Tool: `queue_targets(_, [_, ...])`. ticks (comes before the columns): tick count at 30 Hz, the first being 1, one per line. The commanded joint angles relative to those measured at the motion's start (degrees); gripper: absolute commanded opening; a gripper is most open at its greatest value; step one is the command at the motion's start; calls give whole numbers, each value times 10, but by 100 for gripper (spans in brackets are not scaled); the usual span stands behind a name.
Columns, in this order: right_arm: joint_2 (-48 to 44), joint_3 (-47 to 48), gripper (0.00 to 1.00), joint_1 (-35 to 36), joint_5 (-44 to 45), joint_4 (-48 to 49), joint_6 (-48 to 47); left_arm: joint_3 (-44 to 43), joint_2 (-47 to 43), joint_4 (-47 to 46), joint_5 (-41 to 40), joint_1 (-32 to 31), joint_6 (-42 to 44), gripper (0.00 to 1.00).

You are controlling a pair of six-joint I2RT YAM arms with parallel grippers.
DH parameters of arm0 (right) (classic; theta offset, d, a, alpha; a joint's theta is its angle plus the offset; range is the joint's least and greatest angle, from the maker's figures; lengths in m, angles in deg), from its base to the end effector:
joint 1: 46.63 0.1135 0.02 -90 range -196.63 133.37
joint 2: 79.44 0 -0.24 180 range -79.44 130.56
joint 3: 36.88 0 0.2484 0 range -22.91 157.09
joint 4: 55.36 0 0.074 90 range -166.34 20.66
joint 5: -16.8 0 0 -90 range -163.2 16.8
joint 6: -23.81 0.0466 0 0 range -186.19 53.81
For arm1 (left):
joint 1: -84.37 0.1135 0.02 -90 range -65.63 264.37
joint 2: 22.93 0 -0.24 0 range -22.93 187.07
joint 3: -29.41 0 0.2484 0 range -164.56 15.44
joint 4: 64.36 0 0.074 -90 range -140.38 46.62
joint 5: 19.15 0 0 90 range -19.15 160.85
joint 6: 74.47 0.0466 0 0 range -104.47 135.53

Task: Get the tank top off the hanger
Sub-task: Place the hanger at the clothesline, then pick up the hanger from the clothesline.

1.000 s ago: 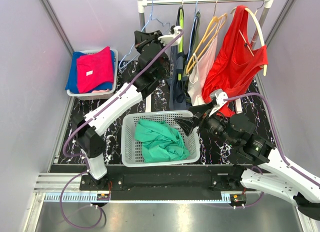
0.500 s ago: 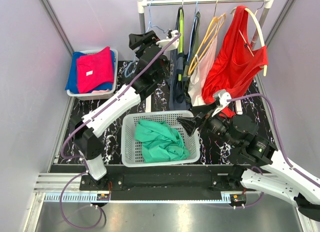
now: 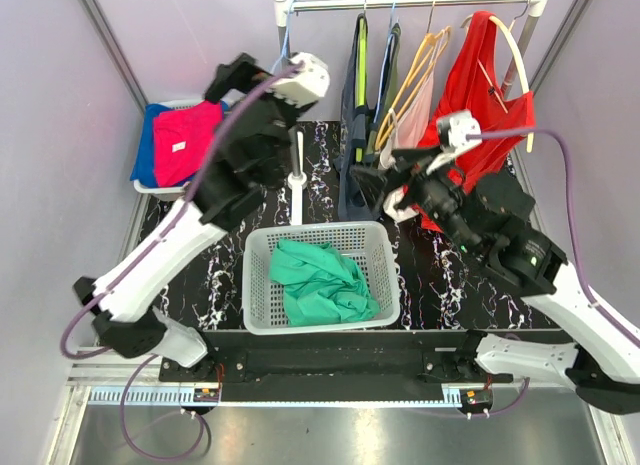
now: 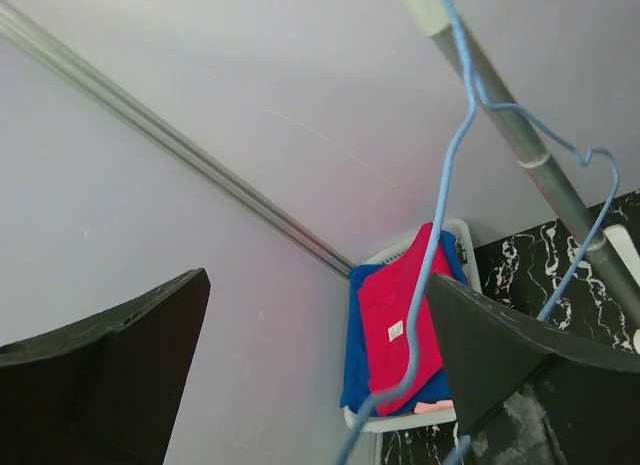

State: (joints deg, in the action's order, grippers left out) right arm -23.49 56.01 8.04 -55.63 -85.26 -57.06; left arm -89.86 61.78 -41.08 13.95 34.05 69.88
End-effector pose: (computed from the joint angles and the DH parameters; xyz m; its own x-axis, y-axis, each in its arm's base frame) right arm 0.1281 0.1564 0.4761 -0.0259 0.2250 -0.9740 -0.6081 0.7698 0.1940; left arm 0.2216 -0.2059 0.5128 -0.0119 0.7094 -0.7047 -0.1623 0.6941 0.7014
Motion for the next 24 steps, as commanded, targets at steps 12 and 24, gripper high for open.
queue_targets(12, [289,291,92,-107,72,-10,-40,-84,-176,191,111,1,-172,99])
queue_targets(24, [351,357,91,-136,19,-60,-10,-87,-200,213,123,1,-188,99])
